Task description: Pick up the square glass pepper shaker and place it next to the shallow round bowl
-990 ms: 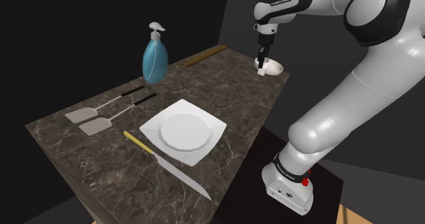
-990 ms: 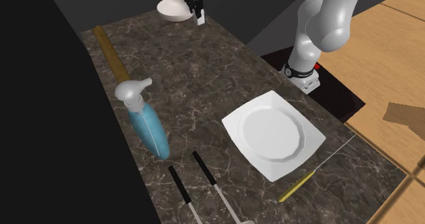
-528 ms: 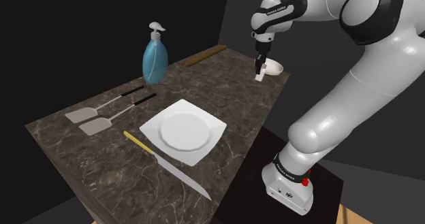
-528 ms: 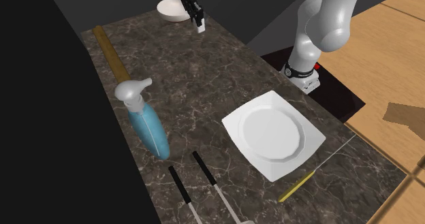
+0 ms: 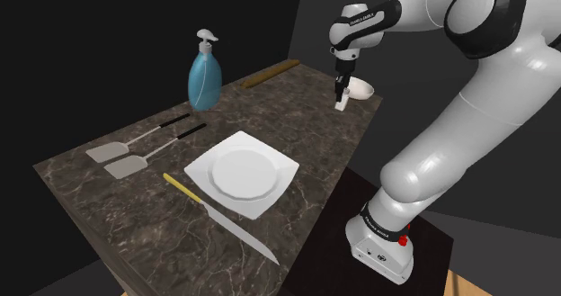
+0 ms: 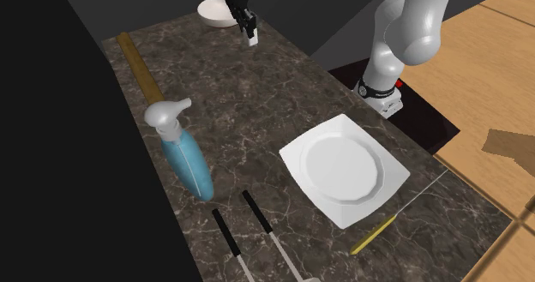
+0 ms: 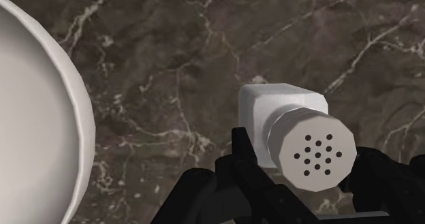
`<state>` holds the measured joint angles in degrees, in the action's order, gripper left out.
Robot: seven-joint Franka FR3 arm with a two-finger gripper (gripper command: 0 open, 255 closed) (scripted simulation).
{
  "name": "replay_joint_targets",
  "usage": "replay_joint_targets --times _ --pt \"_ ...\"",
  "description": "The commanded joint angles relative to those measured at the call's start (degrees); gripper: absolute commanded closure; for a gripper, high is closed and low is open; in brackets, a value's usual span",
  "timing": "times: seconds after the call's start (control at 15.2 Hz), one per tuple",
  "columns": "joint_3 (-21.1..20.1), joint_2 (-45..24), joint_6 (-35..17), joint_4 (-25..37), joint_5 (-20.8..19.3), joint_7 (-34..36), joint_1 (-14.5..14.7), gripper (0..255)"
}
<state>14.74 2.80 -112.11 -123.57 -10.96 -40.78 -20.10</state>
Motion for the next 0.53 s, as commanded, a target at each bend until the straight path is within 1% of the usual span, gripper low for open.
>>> replay_joint_targets --times 0.0,0.07,0.13,0.46 --pt "0.0 0.0 0.0 0.0 0.0 0.0 0.0 255" --pt "0.0 0.0 0.0 0.0 0.0 0.0 0.0 255" --pt "0.0 0.0 0.0 0.0 0.0 0.0 0.0 0" --pt "0.0 0.0 0.0 0.0 0.0 0.0 0.0 0"
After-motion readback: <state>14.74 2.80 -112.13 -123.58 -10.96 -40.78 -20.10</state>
